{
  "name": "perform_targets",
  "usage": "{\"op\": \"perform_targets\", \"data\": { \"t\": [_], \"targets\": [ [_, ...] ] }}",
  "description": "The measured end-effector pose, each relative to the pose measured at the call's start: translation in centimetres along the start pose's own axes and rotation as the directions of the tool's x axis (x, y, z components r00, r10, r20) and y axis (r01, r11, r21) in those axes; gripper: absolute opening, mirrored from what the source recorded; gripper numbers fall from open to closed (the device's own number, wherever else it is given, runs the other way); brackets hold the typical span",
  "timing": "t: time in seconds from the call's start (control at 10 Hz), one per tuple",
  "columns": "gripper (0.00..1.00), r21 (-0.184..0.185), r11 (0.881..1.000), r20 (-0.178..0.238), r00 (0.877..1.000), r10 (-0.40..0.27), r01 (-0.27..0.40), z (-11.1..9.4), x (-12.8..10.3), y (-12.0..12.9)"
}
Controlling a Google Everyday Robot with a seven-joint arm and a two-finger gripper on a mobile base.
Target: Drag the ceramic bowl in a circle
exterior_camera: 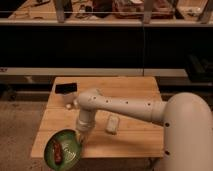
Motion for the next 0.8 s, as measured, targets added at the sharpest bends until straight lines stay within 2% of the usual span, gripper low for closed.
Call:
{"op": "perform_targets", "data": {
  "t": [0.2, 0.5, 0.6, 0.8],
  "targets": [
    [0.0, -0.018, 0.996, -0.011, 0.996, 0.088, -0.089, -0.5, -0.4, 3.6],
    [0.0, -0.027, 0.976, -0.051, 0.976, 0.214, -0.215, -2.0, 0.6, 8.3],
    [0.0, -0.024, 0.971, -0.063, 0.97, 0.235, -0.237, -2.4, 1.3, 8.9],
    [0.0, -0.01, 0.968, -0.095, 0.964, 0.25, -0.252, -3.1, 4.0, 8.0]
  ]
}}
